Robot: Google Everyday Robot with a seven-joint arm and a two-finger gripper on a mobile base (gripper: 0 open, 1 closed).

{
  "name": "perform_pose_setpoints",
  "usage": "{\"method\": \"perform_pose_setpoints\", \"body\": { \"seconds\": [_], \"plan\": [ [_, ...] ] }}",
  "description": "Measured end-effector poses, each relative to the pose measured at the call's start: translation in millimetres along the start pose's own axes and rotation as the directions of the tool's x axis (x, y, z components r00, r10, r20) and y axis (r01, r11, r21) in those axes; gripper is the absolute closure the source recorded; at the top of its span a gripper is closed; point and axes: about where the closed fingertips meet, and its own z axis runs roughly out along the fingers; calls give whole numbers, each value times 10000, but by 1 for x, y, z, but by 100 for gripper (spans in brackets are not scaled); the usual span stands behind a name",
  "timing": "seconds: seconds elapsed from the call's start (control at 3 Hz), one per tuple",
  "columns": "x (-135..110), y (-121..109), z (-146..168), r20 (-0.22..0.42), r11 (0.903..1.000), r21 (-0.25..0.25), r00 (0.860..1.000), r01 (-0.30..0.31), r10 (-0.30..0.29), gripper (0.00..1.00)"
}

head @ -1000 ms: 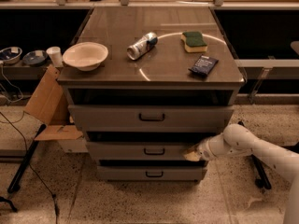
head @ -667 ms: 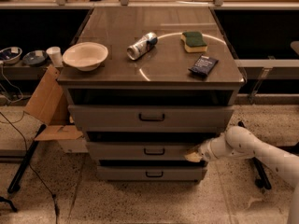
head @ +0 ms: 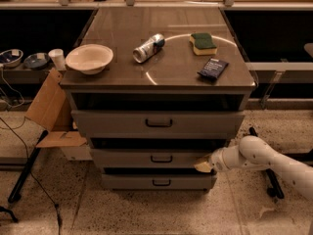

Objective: Open middle drawer

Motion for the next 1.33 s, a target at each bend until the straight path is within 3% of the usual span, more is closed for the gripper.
{"method": "perform_pose_setpoints", "body": {
  "seconds": [1.33],
  "plan": [
    [19, 21, -22, -417, 9952, 843, 9980, 500, -466, 100]
  ]
}}
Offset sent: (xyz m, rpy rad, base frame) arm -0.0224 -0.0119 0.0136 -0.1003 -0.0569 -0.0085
